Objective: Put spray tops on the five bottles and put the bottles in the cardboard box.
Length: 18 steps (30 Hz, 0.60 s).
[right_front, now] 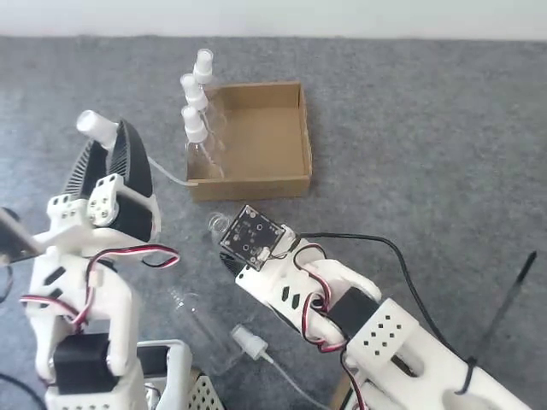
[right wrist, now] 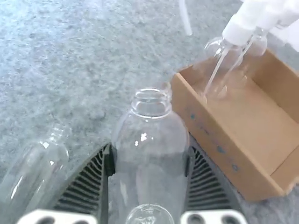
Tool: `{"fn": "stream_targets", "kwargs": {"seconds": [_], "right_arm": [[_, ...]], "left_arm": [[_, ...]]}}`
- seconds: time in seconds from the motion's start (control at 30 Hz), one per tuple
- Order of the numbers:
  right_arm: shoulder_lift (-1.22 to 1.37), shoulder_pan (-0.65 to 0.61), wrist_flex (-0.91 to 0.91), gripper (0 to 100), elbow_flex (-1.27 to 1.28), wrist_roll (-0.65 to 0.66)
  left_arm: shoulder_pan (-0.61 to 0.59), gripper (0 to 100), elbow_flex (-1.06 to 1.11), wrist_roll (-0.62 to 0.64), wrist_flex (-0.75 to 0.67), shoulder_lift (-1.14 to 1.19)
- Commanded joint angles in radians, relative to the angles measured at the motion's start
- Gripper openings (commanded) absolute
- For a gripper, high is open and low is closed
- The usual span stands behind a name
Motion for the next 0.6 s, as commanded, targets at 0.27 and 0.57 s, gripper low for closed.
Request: {"fn": "stream_targets", "kwargs": {"seconds": [0.27, 0.57], "right_arm": [[-0.033, -0.002, -0.113, 2.4, 0.034, 0.02], [-0.025, -0.001, -0.189, 2.4, 0.072, 0.021]], "left_arm": [[0.081, 1, -0.022, 0.005, -0.031, -0.012], [0.084, 1, -0.039, -0.051, 0.006, -0.104]]}}
